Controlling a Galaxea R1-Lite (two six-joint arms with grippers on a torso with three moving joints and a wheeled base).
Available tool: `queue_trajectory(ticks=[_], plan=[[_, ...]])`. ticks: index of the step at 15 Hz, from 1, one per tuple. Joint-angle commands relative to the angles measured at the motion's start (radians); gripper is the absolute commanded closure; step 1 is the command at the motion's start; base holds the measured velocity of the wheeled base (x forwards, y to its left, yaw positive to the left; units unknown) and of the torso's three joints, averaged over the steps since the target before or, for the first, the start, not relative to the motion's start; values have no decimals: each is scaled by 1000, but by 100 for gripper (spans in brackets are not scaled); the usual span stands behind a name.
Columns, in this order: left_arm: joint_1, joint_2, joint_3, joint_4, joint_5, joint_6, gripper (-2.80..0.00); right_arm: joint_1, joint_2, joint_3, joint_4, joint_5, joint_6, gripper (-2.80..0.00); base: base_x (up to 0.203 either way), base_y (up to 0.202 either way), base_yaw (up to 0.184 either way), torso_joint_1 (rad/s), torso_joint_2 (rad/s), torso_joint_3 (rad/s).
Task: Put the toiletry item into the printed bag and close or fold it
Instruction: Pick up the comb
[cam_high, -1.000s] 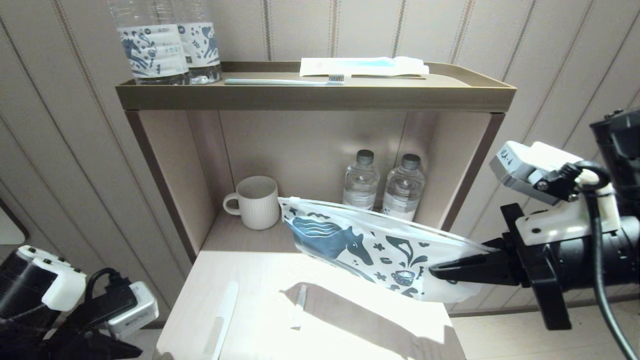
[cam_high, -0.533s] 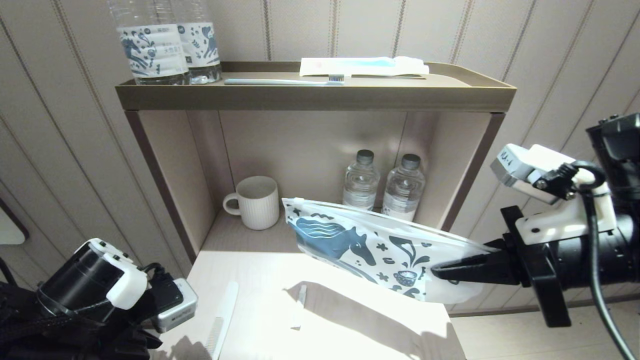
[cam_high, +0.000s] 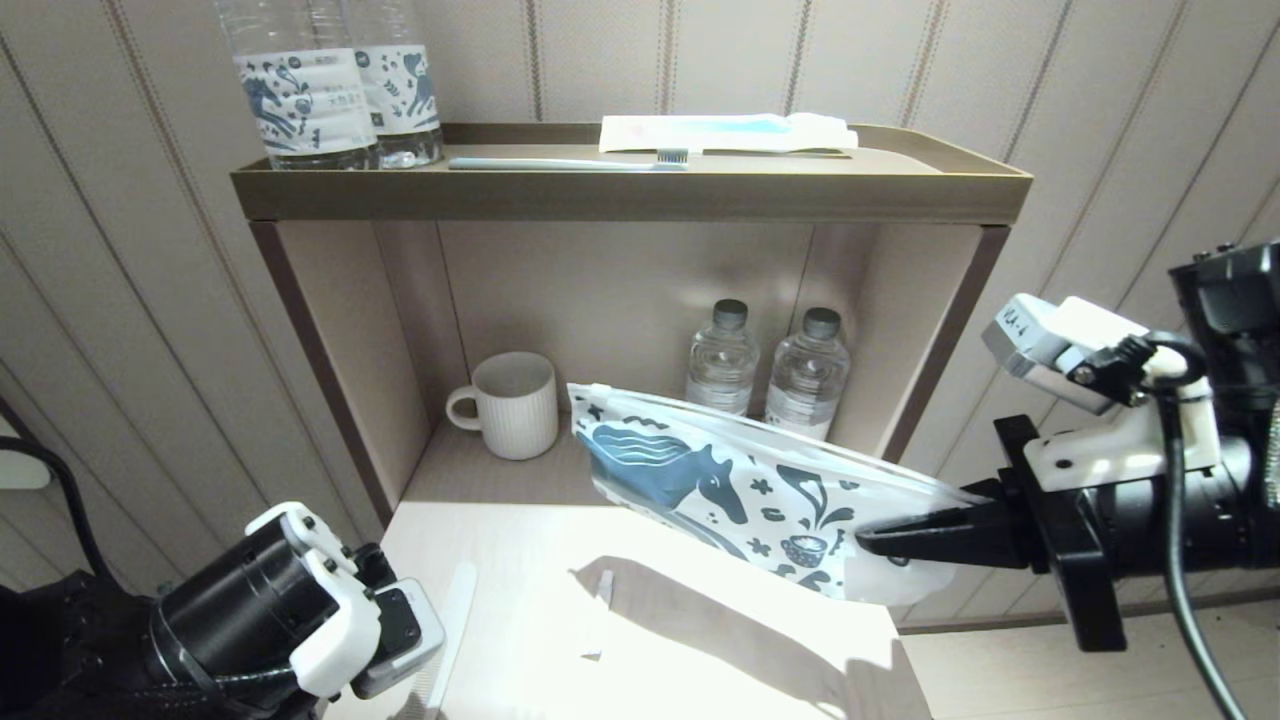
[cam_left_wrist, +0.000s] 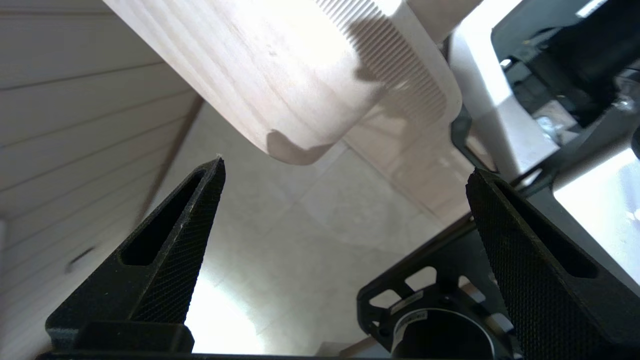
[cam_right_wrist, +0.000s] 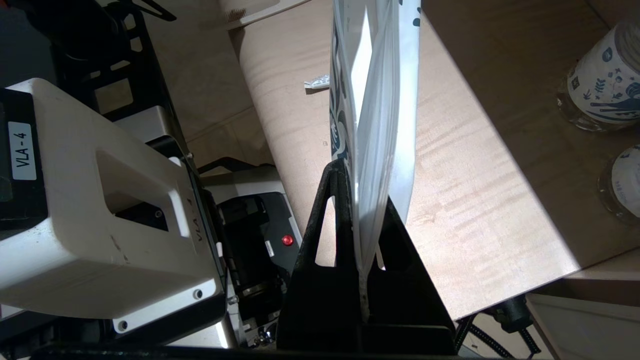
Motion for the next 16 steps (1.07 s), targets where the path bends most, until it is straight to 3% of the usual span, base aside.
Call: queue_trajectory(ticks=[1,3,5,7,9,13,16], plan=[[-49,37,-12,13,32,-17,-280,-13,4,6,0,8,-2,0,0,0,0,0,0,0],[-73,63,-43,75,65,-45,-280,-49,7,4,0,35,-4,0,0,0,0,0,0,0],[-106,89,-71,152,98,-160,-280,-88,9,1,-1,84,-7,0,0,0,0,0,0,0],[-142,94,-75,202,126,-184,-280,-108,24,-7,-1,105,-8,0,0,0,0,0,0,0],[-182,126,-65,208,180,-212,-280,-108,29,-8,-6,108,-8,0,0,0,0,0,0,0],[-305,216,-50,216,286,-361,-280,-116,35,-9,-6,109,-10,0,0,0,0,0,0,0],[-333,217,-42,238,301,-393,-280,-159,35,-9,-6,162,-12,0,0,0,0,0,0,0]])
